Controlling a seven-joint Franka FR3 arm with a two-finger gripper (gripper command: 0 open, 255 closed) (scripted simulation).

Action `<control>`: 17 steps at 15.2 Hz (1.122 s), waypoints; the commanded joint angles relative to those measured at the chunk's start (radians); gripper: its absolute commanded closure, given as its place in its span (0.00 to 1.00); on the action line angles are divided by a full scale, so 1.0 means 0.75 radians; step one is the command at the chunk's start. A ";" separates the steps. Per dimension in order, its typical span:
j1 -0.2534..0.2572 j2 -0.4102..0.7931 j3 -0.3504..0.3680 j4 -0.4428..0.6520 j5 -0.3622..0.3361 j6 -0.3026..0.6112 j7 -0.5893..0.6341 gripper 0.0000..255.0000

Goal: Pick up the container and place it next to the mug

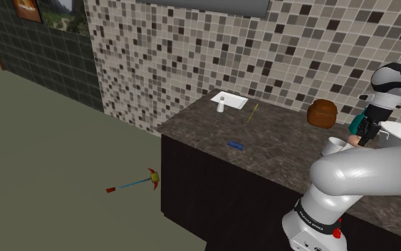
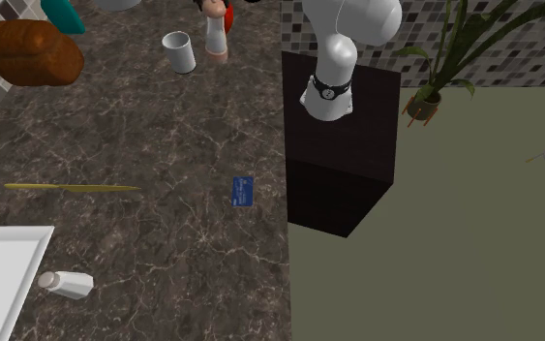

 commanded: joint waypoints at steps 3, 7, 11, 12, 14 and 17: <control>0.009 0.012 -0.048 -0.045 -0.028 0.066 0.006 1.00; 0.010 0.014 -0.057 -0.053 -0.033 0.078 0.007 1.00; 0.011 0.014 -0.057 -0.053 -0.033 0.078 0.007 1.00; 0.010 0.014 -0.057 -0.053 -0.033 0.077 0.007 0.00; 0.010 0.014 -0.057 -0.053 -0.033 0.078 0.007 0.00; 0.010 0.014 -0.058 -0.053 -0.033 0.078 0.007 0.00</control>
